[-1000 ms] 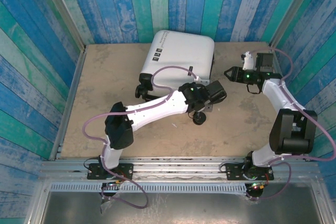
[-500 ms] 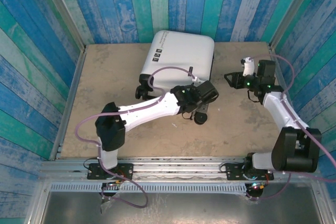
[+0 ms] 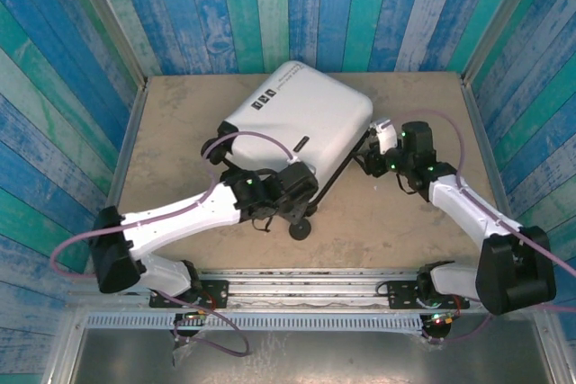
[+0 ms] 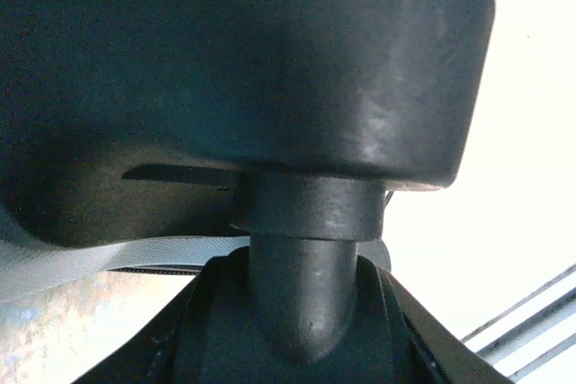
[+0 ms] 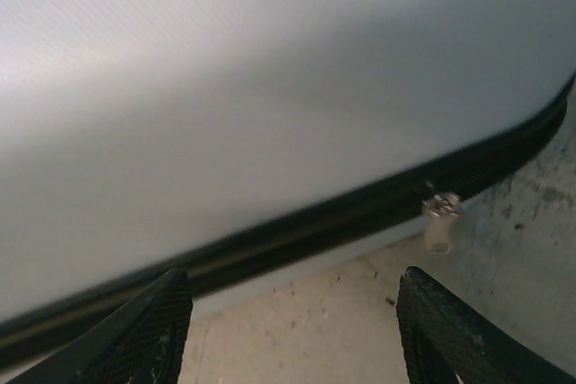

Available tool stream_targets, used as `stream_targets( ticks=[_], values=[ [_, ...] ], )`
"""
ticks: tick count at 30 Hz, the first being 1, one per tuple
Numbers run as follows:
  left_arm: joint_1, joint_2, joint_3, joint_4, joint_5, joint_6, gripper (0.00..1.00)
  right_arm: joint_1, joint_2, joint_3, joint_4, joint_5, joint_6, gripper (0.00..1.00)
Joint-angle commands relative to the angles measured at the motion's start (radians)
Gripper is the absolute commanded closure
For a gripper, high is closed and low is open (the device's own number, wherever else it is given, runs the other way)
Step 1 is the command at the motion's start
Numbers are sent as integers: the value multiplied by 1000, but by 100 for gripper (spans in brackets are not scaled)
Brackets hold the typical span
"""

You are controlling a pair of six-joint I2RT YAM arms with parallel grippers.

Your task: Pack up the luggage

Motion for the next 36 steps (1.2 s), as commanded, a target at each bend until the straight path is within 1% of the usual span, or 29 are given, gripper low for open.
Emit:
stream_targets(
  ticks=[1, 4, 7, 10, 15, 18, 19, 22, 26, 29, 32, 36],
  values=[
    [42, -132, -24, -155, -65, -125, 100, 11, -24, -34, 0, 49, 5, 38],
    [76, -167, -53, -205, -98, -183, 100, 18, -78, -93, 19, 66, 64, 38],
    [103, -208, -86, -187, -83, -191, 100, 20, -84, -117, 27, 84, 73, 38],
    [104, -231, -98, -145, -48, -165, 100, 22, -53, -91, 23, 82, 31, 38],
    [104, -228, -85, -129, -10, -110, 100, 22, 85, 26, -44, 36, -96, 39],
    [103, -232, -87, -131, -1, -87, 100, 7, 155, 80, -55, -35, -183, 39],
    [104, -236, -89, -129, 4, -83, 100, -12, 187, 110, -69, -91, -193, 39],
    [104, -246, -98, -115, 23, -65, 100, -37, 268, 187, -81, -204, -214, 39],
    [103, -247, -104, -106, 39, -44, 100, -38, 385, 344, -208, -351, -360, 39],
    [104, -247, -109, -104, 47, -27, 100, -38, 452, 442, -312, -398, -474, 38],
    [104, -248, -110, -105, 54, -15, 100, -40, 522, 540, -422, -414, -551, 36],
    [104, -251, -112, -104, 59, -8, 100, -41, 593, 617, -502, -447, -576, 37]
  ],
)
